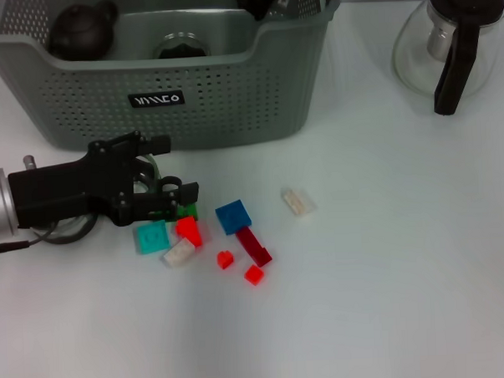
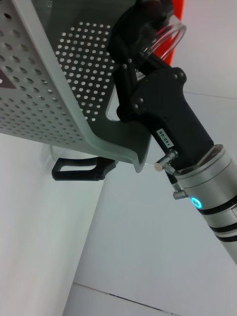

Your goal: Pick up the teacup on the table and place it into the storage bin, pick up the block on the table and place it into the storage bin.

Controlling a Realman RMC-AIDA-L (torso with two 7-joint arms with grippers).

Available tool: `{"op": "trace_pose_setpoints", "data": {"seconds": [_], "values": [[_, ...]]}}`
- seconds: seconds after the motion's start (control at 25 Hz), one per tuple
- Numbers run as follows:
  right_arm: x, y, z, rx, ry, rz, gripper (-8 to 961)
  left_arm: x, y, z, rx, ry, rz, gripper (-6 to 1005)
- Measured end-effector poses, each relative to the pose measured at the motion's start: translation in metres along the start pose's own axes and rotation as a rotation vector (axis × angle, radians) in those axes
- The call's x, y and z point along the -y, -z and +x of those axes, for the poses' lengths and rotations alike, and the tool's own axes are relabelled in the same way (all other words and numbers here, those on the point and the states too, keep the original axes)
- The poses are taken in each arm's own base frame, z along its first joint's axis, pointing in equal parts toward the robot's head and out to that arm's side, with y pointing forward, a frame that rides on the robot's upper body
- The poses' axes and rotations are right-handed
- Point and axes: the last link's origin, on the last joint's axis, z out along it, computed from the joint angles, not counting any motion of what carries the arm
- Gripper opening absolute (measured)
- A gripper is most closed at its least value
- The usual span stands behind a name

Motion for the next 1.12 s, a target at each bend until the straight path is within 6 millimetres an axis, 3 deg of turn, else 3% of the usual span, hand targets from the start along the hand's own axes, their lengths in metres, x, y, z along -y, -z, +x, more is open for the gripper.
{"op": "trace_pose_setpoints", "data": {"seconds": [0.64,1.12], "values": [[0.002,0.002,-0.005,0.014,-0.019,0.008,184,-0.001,0.001,-0.002,0.001,0.006,0.003,918],[0.012,0.017,-0.026,0.102,-0.019,0.045,538,-0.001,0.006,-0.001,-0.012,0.008,0.009,912]]}}
